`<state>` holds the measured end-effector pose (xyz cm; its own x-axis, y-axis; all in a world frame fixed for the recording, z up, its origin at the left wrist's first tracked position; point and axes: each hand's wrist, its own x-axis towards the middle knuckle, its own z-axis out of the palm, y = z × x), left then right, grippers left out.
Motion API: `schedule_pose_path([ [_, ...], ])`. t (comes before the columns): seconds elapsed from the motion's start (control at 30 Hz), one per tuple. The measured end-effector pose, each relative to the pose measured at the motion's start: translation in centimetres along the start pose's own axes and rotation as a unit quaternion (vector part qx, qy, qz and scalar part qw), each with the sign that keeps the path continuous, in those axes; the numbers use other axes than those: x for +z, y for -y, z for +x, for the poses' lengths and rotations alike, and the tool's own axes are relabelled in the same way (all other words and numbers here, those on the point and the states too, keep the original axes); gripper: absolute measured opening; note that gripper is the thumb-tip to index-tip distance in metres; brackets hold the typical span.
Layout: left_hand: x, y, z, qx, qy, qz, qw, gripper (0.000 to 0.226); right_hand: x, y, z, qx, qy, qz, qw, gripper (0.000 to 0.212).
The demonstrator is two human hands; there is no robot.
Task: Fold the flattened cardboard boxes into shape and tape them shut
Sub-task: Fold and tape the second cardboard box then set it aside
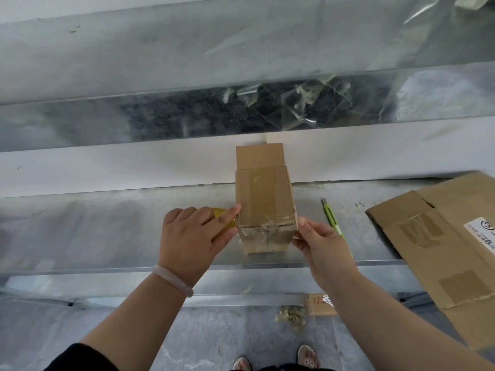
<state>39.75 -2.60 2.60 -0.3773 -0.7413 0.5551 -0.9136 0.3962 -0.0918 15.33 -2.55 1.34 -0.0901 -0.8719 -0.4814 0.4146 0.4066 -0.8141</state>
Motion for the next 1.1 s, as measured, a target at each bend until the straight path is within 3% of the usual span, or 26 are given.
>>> schedule_pose_path([
  [0.13, 0.4, -0.2, -0.3, -0.007, -0.001, -0.03, 1.0, 0.037, 0.8, -2.0, 0.5, 0.023, -0.008, 0.066, 0.998, 0.008],
  [0.3, 0.5, -0.2, 0.0, -0.02, -0.002, -0.053, 0.998, 0.039, 0.3, -2.4, 1.1, 0.043, -0.009, 0.096, 0.994, 0.017],
  [0.37, 0.5, -0.1, 0.1, -0.018, -0.002, -0.058, 0.998, 0.039, -0.3, -2.8, 1.0, 0.031, -0.026, 0.051, 0.998, 0.024],
  [0.43, 0.5, 0.1, 0.1, -0.016, -0.001, -0.062, 0.998, 0.038, -0.6, -2.9, 0.3, -0.071, -0.065, -0.097, 0.991, 0.026],
  [0.53, 0.5, 0.3, 0.2, -0.014, 0.003, -0.076, 0.997, 0.038, -0.4, -1.6, -0.1, -0.33, -0.071, -0.291, 0.895, 0.035],
  [0.63, 0.5, 0.4, 0.3, -0.011, 0.009, -0.085, 0.996, 0.039, -0.3, -1.1, 1.6, -0.513, 0.008, -0.407, 0.756, 0.044],
  [0.8, 0.9, 0.7, 0.0, -0.017, 0.029, -0.11, 0.993, 0.041, -0.7, -1.5, 2.7, -0.604, 0.003, -0.462, 0.649, 0.042],
  [0.87, 1.1, 0.7, 0.0, -0.022, 0.036, -0.118, 0.992, 0.042, -0.9, -1.7, 3.0, -0.607, 0.01, -0.489, 0.626, 0.043],
  [0.9, 1.2, 0.7, 0.0, -0.024, 0.037, -0.12, 0.992, 0.042, -1.1, -2.0, 3.0, -0.582, 0.017, -0.502, 0.639, 0.045],
  [0.93, 1.2, 0.8, 0.1, -0.025, 0.037, -0.122, 0.991, 0.042, -1.3, -2.6, 2.8, -0.533, 0.03, -0.507, 0.676, 0.051],
  [1.03, 1.3, 0.8, 0.2, -0.022, 0.034, -0.131, 0.991, 0.042, -1.5, -5.6, 1.4, -0.337, 0.069, -0.469, 0.813, 0.062],
  [1.1, 1.3, 0.7, 0.0, -0.019, 0.036, -0.133, 0.99, 0.043, -1.4, -7.1, 0.9, -0.272, 0.086, -0.428, 0.858, 0.064],
])
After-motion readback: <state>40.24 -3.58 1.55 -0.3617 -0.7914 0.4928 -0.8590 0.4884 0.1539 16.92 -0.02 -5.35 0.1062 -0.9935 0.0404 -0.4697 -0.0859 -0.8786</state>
